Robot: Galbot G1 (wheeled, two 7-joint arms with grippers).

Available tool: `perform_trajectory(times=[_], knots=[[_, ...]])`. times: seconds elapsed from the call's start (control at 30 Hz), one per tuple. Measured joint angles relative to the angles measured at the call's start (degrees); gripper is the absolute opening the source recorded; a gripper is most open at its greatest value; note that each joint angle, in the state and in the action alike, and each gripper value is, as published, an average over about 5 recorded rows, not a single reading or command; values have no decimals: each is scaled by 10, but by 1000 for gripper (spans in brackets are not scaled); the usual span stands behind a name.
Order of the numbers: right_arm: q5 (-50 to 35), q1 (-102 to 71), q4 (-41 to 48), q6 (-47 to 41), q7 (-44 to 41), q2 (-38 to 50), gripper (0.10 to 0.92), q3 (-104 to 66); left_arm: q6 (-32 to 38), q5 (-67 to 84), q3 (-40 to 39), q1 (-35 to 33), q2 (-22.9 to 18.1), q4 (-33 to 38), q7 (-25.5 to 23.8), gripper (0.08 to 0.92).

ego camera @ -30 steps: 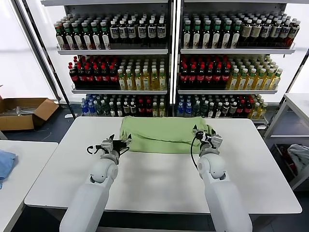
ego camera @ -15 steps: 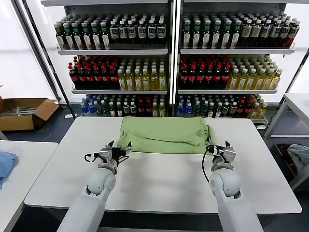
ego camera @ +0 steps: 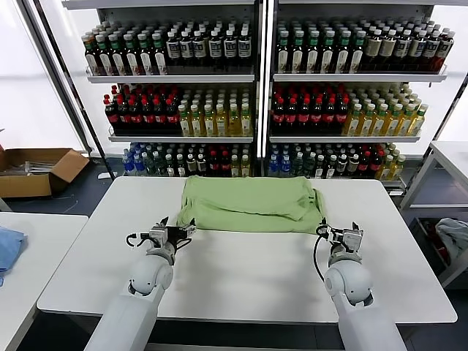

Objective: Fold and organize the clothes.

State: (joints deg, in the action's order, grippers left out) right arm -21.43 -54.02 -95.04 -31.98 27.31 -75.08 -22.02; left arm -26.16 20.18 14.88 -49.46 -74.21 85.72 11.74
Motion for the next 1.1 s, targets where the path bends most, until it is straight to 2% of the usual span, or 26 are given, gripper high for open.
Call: perform_trajectory(times=[0.33, 0.63, 0.87, 1.1], knots=[[-4, 27, 33, -7, 3, -10, 801, 8, 0, 0, -4, 21, -1, -33, 1, 823], [-5, 32, 64, -9, -5, -18, 579, 5, -1, -1, -6, 35, -4, -61, 1, 808], [-7, 28, 75, -7, -7, -21, 525, 2, -6, -3, -10, 36, -3, -67, 1, 652], [-7, 22, 69, -8, -6, -22, 339, 3, -12, -5, -12, 32, -3, -68, -3, 507]])
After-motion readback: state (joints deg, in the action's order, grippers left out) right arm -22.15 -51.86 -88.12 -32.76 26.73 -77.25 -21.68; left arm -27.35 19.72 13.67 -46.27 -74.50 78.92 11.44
